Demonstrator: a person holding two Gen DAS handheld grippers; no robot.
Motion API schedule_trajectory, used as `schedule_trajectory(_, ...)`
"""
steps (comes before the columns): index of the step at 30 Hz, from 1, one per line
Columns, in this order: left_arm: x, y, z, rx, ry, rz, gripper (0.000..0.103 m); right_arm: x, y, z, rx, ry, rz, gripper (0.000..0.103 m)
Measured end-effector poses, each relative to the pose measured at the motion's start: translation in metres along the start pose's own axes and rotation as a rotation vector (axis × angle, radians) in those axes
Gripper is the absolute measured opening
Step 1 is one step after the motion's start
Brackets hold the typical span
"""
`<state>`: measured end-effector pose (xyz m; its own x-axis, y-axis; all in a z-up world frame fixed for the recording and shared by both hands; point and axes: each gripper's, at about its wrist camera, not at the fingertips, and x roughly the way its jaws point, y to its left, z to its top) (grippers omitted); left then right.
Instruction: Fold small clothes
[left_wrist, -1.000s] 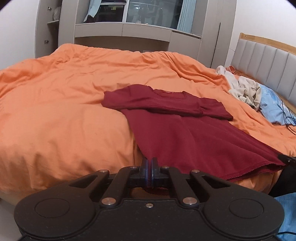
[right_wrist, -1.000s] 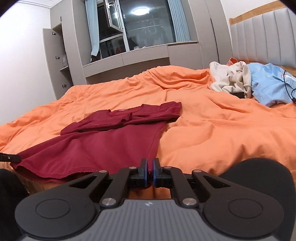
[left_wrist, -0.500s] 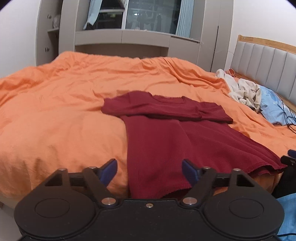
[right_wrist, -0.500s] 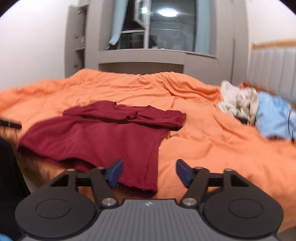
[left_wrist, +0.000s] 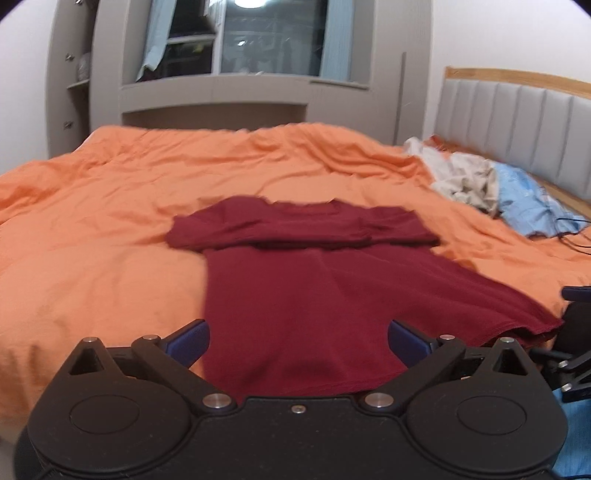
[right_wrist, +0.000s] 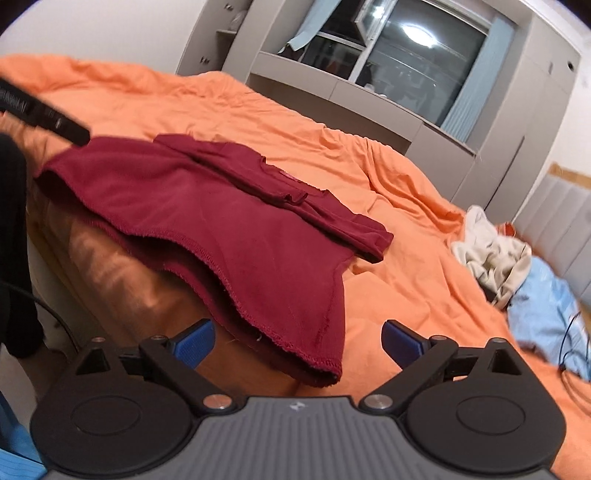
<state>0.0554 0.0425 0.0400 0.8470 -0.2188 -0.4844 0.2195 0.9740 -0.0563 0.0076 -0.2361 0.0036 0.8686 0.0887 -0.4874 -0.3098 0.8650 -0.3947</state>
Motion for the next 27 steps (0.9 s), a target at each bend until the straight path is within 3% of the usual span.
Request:
schedule_trajectory(2, -0.001, -0.007, 0.001, 0.013, -0.022, -0.041, 0.102, 0.002, 0.004, -0.001, -0.019, 0.003, 0.014, 0.089)
schedule_trajectory(5, -0.001, -0.016, 0.002, 0.047, -0.027, -0.082, 0.102, 0.003, 0.007, -0.001, -0.024, 0.002, 0.032, 0.069)
schedule_trajectory(7, 0.000, -0.021, 0.000, 0.068, -0.022, -0.097, 0.102, 0.004, 0.005, 0.001, -0.015, -0.005, 0.048, 0.040)
schedule_trajectory(10, 0.001, -0.028, -0.004, 0.092, -0.007, -0.123, 0.102, 0.004, -0.001, 0.004, 0.014, -0.025, 0.069, 0.019)
schedule_trajectory(13, 0.001, -0.034, -0.009, 0.120, 0.003, -0.157, 0.103, 0.002, -0.012, 0.008, 0.066, -0.060, 0.093, 0.012)
schedule_trajectory(21, 0.007, -0.061, -0.017, 0.226, 0.036, -0.175, 0.103, 0.001, -0.047, 0.021, 0.242, -0.160, 0.127, 0.010)
schedule_trajectory(27, 0.033, -0.083, -0.025, 0.280, 0.131, -0.038, 0.102, 0.004, -0.065, 0.024, 0.350, -0.203, 0.137, 0.010)
